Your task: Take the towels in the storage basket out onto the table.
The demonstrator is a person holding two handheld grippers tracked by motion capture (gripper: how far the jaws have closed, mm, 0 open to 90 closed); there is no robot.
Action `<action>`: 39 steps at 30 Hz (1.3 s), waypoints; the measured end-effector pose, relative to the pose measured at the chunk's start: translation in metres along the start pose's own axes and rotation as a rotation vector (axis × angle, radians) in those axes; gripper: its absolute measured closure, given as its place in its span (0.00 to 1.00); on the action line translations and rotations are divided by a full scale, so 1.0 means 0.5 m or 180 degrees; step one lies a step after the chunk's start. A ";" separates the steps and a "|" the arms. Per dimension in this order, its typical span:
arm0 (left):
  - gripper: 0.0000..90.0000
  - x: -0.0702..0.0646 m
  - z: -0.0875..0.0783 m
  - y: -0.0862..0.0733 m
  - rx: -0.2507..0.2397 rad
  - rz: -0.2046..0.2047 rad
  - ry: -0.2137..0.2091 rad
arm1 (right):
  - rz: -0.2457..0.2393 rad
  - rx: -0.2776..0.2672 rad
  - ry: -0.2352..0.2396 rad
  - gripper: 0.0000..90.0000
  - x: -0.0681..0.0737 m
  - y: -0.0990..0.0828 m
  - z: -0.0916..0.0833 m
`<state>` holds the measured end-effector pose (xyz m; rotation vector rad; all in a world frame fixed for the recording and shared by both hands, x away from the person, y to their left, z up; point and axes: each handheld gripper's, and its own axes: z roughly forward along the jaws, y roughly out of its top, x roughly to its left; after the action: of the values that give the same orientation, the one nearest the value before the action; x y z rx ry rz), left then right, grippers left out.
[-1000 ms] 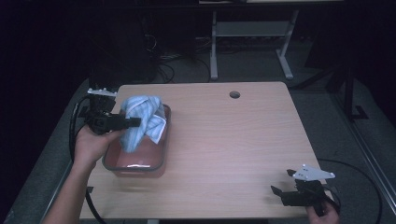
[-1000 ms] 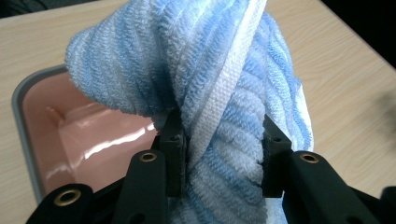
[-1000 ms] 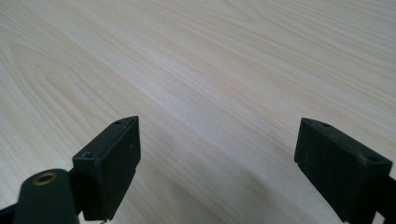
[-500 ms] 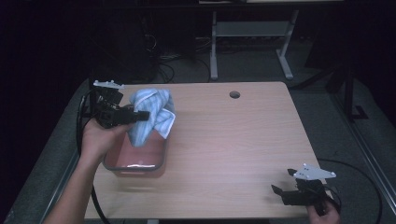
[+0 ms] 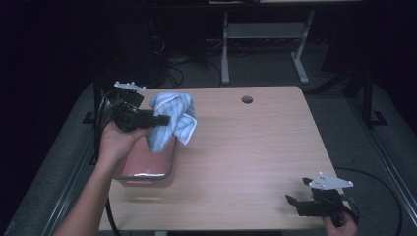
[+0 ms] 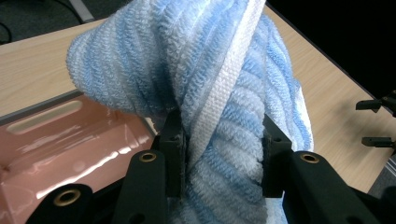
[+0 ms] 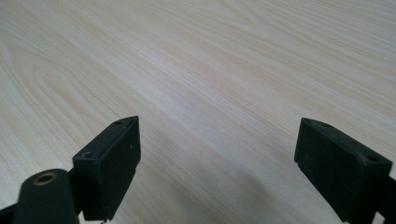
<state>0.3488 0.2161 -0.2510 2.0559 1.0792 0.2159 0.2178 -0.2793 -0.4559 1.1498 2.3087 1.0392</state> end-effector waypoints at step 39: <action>0.68 -0.084 0.189 0.034 0.0305 0.0192 -0.0300 | 0.0004 -0.0016 0.0013 0.15 -0.012 -0.006 -0.007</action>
<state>0.3777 0.1255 -0.2945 2.1633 0.9879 0.0979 0.2176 -0.2869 -0.4560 1.1485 2.3074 1.0483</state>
